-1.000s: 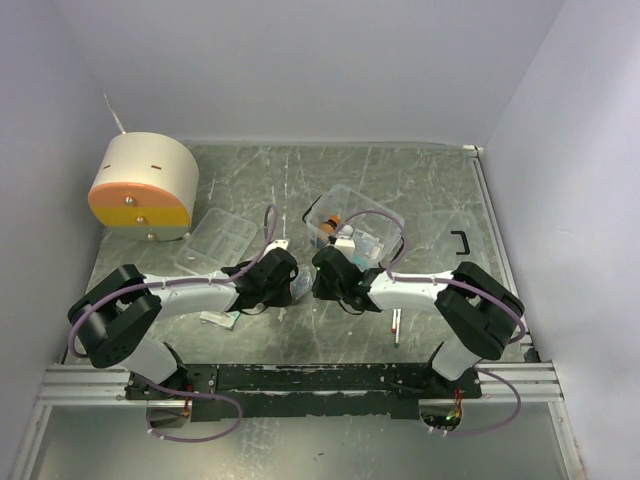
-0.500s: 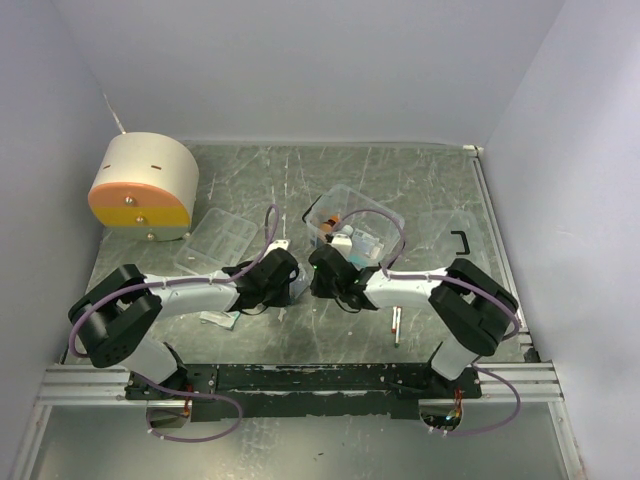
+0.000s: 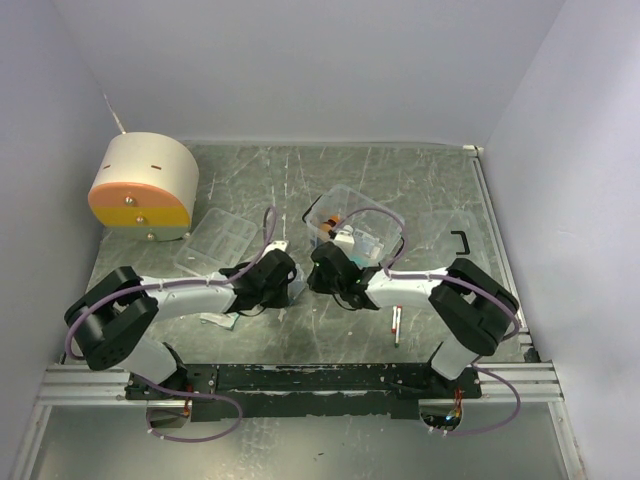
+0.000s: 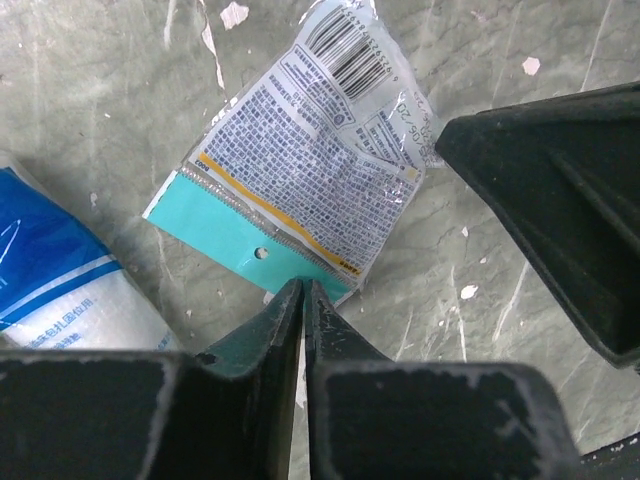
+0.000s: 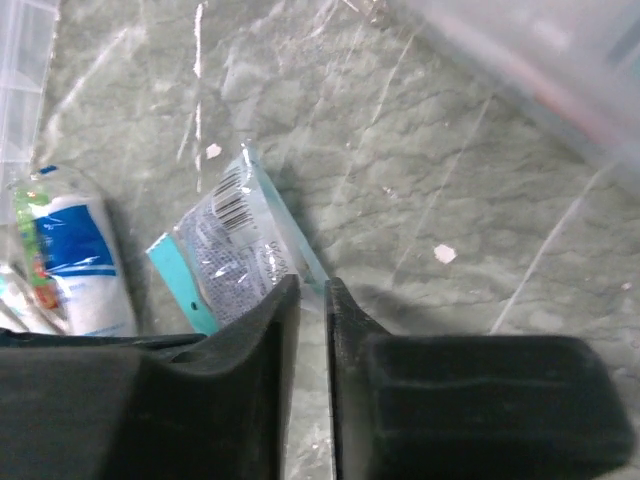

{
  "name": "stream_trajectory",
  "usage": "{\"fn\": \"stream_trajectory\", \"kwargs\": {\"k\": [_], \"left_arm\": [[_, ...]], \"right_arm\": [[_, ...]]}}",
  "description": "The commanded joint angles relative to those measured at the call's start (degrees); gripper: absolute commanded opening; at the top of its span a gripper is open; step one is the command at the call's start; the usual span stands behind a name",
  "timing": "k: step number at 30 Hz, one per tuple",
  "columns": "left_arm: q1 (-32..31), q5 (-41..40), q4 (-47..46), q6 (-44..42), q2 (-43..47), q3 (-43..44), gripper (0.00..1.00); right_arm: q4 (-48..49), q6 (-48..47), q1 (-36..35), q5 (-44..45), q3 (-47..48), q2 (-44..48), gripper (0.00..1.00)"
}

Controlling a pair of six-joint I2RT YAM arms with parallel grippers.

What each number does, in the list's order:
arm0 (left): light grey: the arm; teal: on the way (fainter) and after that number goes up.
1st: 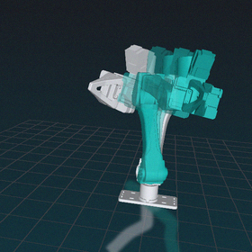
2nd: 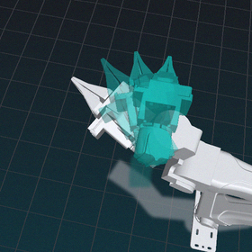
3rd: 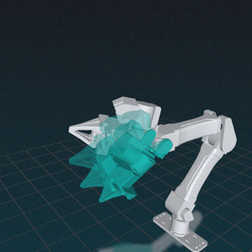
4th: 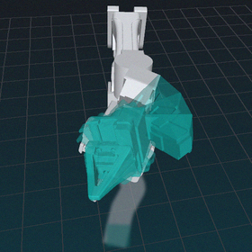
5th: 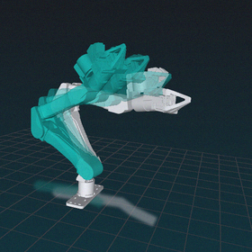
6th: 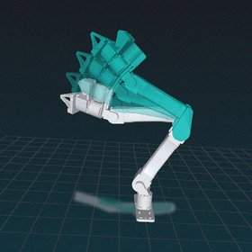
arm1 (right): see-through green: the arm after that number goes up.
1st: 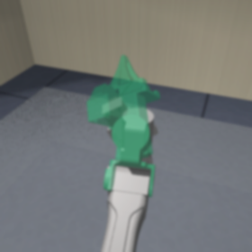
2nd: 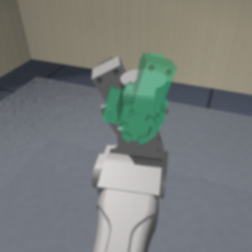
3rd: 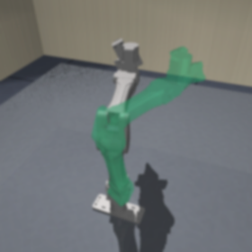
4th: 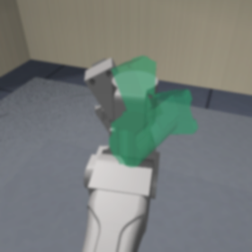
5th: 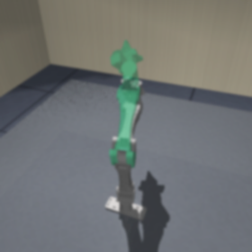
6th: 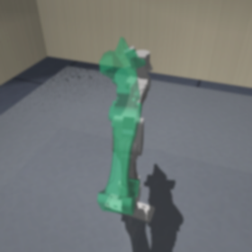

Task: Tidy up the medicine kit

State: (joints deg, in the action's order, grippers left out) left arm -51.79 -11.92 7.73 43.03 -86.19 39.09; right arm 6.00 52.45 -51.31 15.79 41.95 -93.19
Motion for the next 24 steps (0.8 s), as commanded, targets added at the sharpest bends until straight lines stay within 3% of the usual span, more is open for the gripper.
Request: {"fn": "stream_trajectory", "kwargs": {"k": [1, 3, 4, 12, 18, 22, 24], "left_arm": [[0.18, 2.02, 2.47, -1.31, 1.53, -2.18, 0.18], [0.16, 1.96, 2.94, -1.2, 2.08, -2.28, 0.18], [0.15, 1.99, 2.93, -1.15, 2.39, -2.57, 0.18], [0.34, 2.34, 2.07, -0.16, 3.23, -4.67, 0.17], [0.52, 1.95, 2.82, -0.1, 4.11, -4.66, 0.17], [0.69, 1.27, 3.42, -0.52, 5.03, -4.8, 0.17], [0.84, 1.25, 3.42, -0.66, 5.24, -5.04, 0.17]], "right_arm": [[5.5, 1.49, 0.19, -3.91, -2.74, 2.19, 0.27], [7.44, 0.1, 0.32, -5.12, -3.53, 2.08, 0.44], [7.67, -0.87, 0.65, -5.94, -3.26, 1.66, 0.47], [9.57, -6.49, 2.18, -8.5, 0.68, -3.84, 0.48], [9.98, -9.54, 3.61, -17.98, 2.55, -7.49, 0.29], [8.96, -9.55, 4.03, -16.16, 1.17, -5.56, 0.04], [8.41, -9.74, 4.38, -14.92, 0.62, -3.9, 0.0]]}}
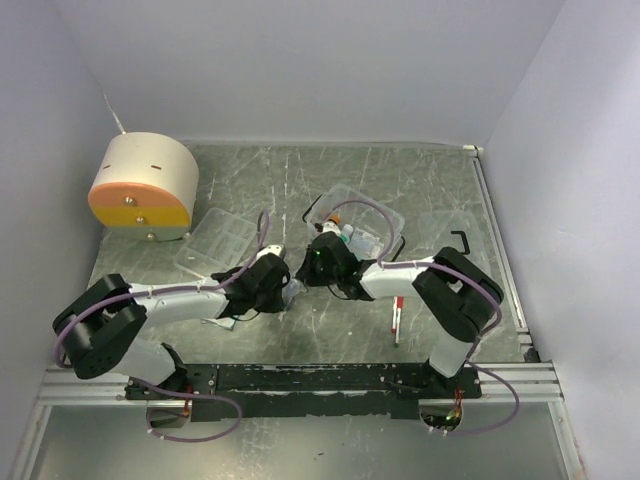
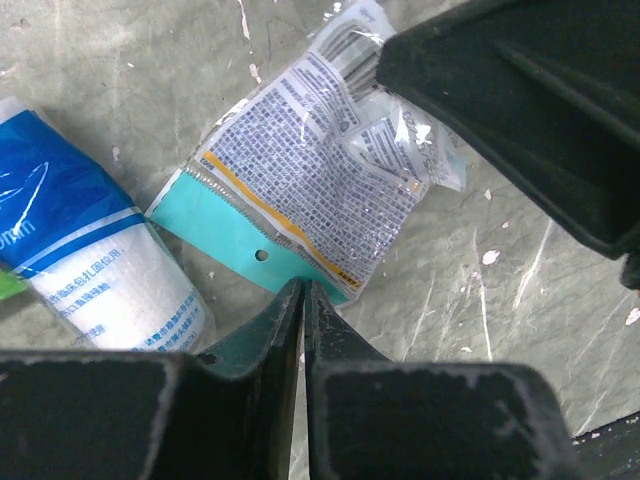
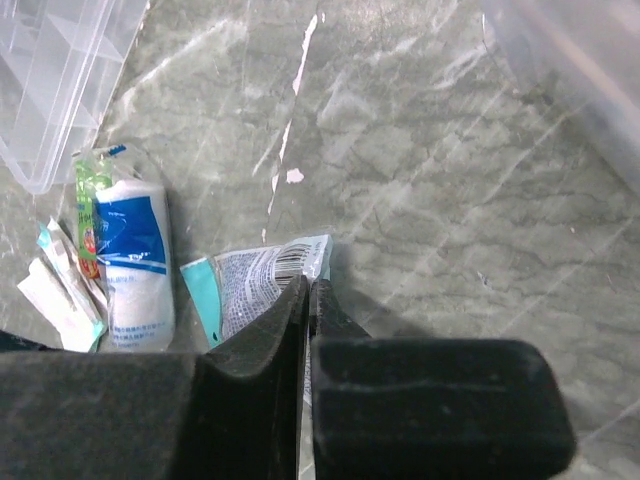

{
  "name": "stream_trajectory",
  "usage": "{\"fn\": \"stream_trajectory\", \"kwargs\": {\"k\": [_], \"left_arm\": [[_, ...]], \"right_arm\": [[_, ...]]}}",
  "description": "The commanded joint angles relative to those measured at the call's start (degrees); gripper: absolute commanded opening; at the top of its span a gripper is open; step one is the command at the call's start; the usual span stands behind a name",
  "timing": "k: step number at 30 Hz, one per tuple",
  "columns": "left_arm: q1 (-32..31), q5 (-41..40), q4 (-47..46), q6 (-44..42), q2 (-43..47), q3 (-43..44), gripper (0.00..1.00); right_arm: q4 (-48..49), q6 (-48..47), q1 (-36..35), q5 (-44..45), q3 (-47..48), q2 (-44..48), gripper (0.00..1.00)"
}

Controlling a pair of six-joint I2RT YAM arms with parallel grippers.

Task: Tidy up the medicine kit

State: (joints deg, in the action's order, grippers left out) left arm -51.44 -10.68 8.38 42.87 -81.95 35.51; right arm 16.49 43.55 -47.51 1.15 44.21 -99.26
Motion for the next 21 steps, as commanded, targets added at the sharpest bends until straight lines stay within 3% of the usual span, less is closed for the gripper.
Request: {"fn": "stream_trajectory", "kwargs": {"k": [1, 7, 14, 21], "left_arm": [[0.52, -0.04, 2.86, -0.61, 1.05, -1.48, 0.16], [0.85, -0.98, 4.03, -1.48, 1.89, -1.22, 0.16], [0.98, -0.62, 4.67, -3.59, 3.4, 0.02, 0.17], [1.15, -0.34, 9.92, -4.96, 12.76, 5.75, 0.22]], "right_arm": [[-2.82, -1.1, 0.63, 0.58, -1.59, 2.97, 0.0], [-9.42, -6.16, 1.1, 3.19, -0.47, 9.65, 0.0], [-13.57, -11.35, 3.43, -2.58, -0.25, 16.51, 0.0], [-20.78, -15.12, 4.34, 0.55, 3.87, 25.82, 0.0]]}}
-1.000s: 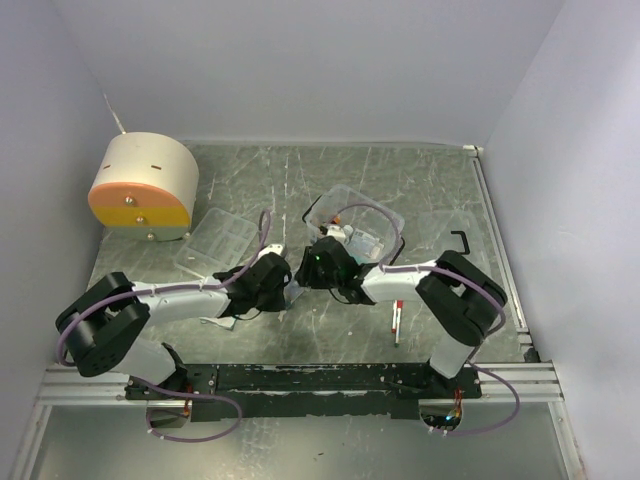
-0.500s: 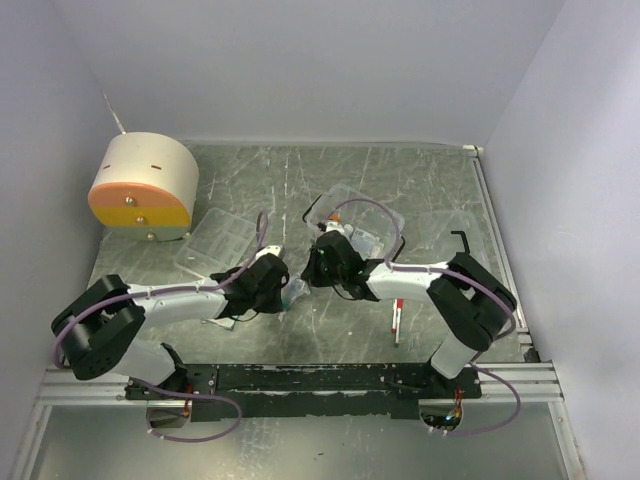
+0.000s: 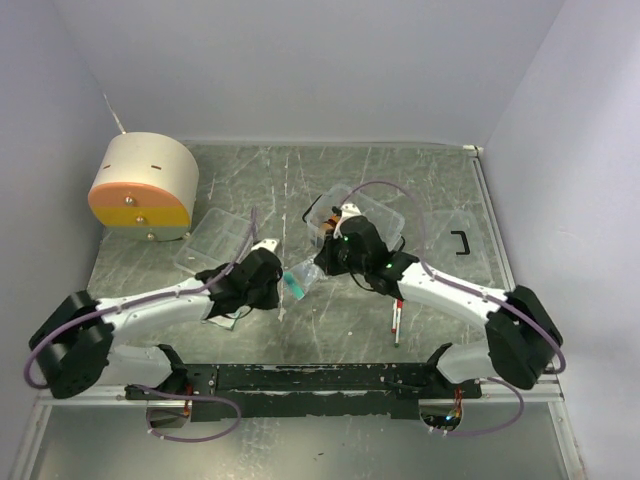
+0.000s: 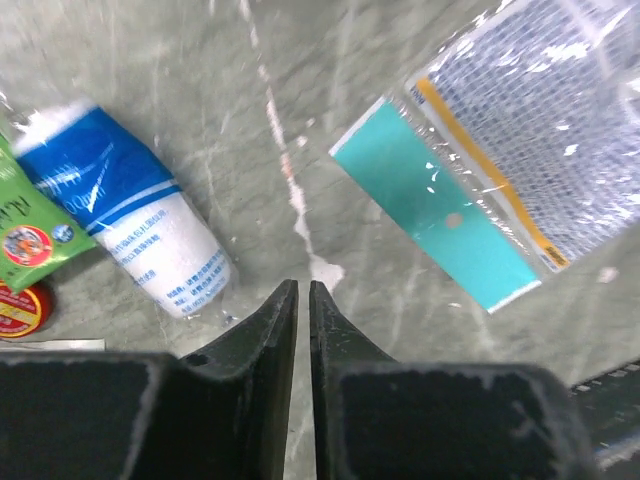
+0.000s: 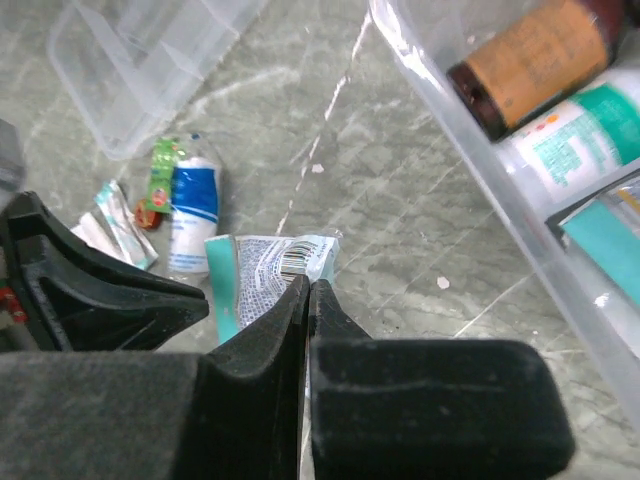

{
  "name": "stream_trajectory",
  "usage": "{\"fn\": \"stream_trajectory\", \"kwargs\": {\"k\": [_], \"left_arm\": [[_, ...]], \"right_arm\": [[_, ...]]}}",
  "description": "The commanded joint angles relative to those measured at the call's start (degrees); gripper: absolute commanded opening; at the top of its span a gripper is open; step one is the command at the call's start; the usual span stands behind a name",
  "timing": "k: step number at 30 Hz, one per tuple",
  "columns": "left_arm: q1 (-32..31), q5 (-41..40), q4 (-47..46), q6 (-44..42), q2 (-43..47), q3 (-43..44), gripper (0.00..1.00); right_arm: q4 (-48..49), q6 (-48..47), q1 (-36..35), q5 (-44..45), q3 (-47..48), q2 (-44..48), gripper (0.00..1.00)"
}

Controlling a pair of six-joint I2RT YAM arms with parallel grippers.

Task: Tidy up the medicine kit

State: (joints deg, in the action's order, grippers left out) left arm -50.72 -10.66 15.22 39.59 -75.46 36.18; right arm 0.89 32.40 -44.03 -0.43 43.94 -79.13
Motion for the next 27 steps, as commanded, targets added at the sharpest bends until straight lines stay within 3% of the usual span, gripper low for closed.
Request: {"fn": "stream_trajectory", "kwargs": {"k": [1, 12, 27], "left_arm": [[0.44, -1.13, 4.23, -2.12, 8.22, 6.13, 0.23], [0.48, -15.46, 15.47, -11.88, 23.03, 17.5, 0.37], [0.47, -14.68, 14.75, -15.03, 26.97, 16.21, 0.41]], "right_arm": [[-6.45, -5.35, 1.18, 3.12, 4.98, 7.06, 0.0], [-15.98, -25.18, 11.66, 7.35, 16.27, 15.45, 0.0], [-28.46, -54.98, 19.09, -3.12, 26.23, 4.04, 0.0]]}}
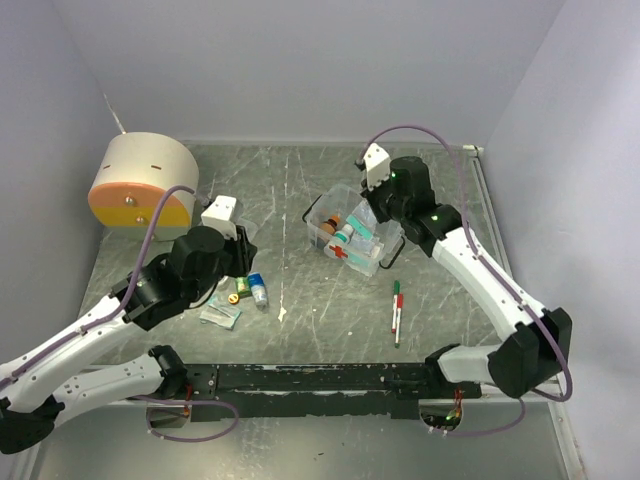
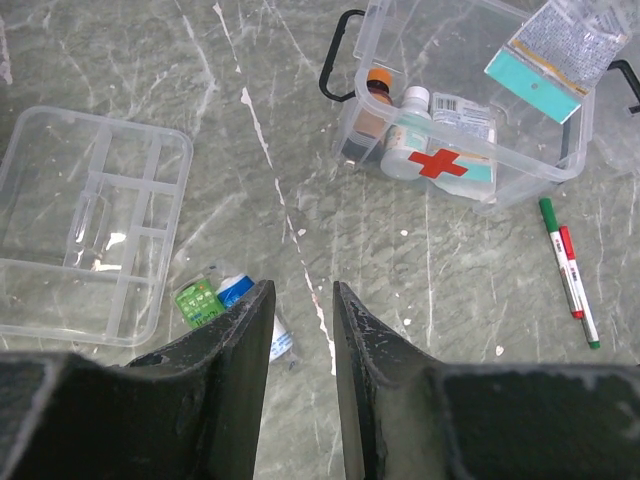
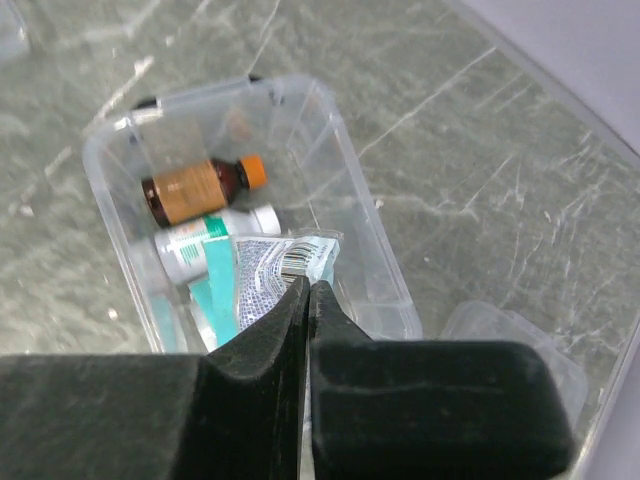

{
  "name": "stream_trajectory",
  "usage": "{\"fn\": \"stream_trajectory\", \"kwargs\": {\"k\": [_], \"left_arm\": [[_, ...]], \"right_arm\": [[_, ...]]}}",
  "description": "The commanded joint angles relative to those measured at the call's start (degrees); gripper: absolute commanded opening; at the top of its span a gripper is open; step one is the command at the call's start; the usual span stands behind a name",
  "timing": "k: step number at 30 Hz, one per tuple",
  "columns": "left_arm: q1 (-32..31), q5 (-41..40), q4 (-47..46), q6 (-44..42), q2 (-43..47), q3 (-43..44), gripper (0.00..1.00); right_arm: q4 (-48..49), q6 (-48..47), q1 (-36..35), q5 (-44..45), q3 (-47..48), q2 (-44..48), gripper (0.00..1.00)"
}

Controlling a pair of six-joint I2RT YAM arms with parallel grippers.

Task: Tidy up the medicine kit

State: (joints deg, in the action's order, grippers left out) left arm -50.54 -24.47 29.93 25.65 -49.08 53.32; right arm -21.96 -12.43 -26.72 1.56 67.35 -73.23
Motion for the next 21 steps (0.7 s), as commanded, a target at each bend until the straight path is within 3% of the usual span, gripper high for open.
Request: {"fn": "stream_trajectory", "kwargs": {"k": [1, 8, 21], "left_arm": [[0.31, -0.8, -0.04, -1.09, 0.46, -0.83, 0.41], [0.34, -1.03, -0.52, -0.65, -0.82, -0.97, 0.41], [0.32, -0.59, -3.04, -1.15, -5.52, -0.14, 0.4]], "right_arm": [[-6.3, -11.38, 2.44, -6.29, 3.31, -2.82, 0.0], [-10.61, -17.4, 6.65, -17.62, 7.41, -10.79, 0.0], [-2.32, -17.9, 8.09, -19.67, 1.79, -20.03, 0.0]]}}
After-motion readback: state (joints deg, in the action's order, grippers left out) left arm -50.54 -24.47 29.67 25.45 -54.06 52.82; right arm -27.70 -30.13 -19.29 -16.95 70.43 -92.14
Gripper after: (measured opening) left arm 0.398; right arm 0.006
